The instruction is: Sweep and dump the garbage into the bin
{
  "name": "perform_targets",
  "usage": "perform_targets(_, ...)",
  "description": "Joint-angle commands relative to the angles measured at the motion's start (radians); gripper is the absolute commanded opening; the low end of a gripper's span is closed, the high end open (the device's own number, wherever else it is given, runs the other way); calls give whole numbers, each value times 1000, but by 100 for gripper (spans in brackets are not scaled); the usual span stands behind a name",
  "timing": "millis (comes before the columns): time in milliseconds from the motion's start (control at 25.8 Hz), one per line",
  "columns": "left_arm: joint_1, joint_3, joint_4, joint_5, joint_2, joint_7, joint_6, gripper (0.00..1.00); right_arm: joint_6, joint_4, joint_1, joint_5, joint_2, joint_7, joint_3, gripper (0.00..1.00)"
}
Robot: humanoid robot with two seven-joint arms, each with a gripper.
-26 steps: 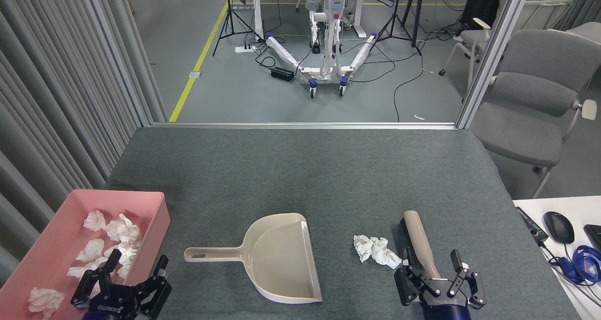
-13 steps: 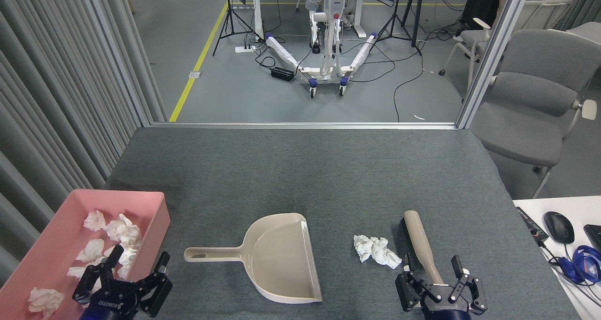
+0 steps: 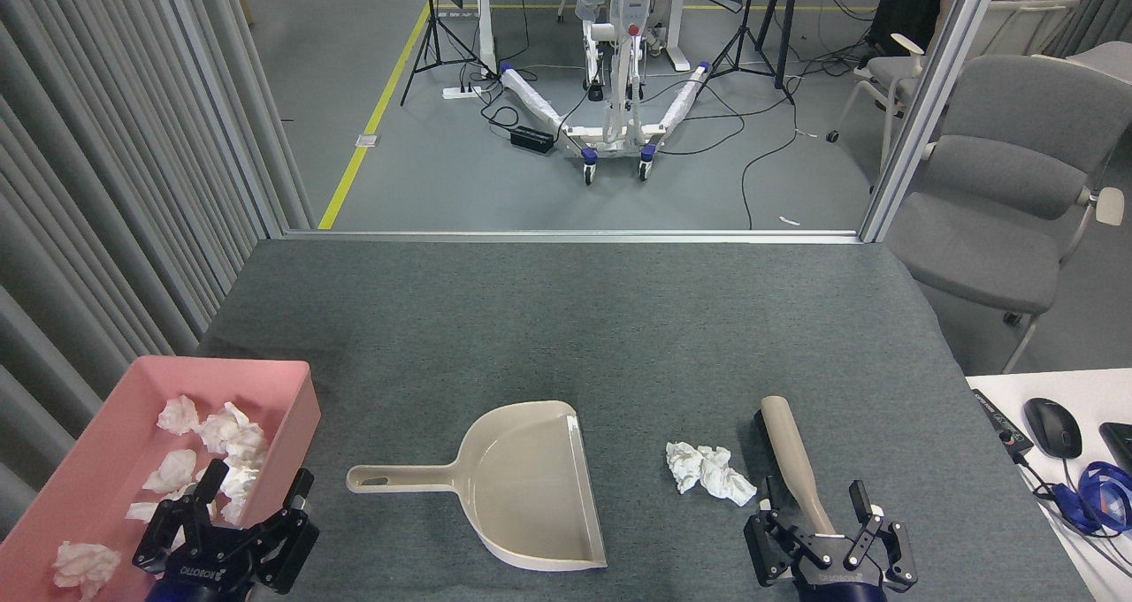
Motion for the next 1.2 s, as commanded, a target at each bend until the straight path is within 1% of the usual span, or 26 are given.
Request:
perform_targets(0,2,-2,0,1,17,20,3,100,-1,0,0,-1,0,-1,0,98)
perform_targets(155,-2,-6,4,1,42,20,6,100,-7,0,0,-1,1,-1,0,98)
perform_targets(427,-1,-6,9,-2,43,8,4,100,-15,-1,1,-1,0,-1,-2,98)
perform_targets(583,1,-6,4,0,39,15,9,100,-15,0,0,-1,0,-1,-2,98)
perform_targets(777,-1,-12,3,0,16,17,13,100,-13,0,1,-1,0,-1,0,98)
perform_targets(1010,1,-15,8,0,23,11,10,100,-13,0,3,-1,-2,-1,0,98)
perform_targets(1165,8,-17,8,0,14,21,10,100,-13,0,1,-1,-2,-1,0,98)
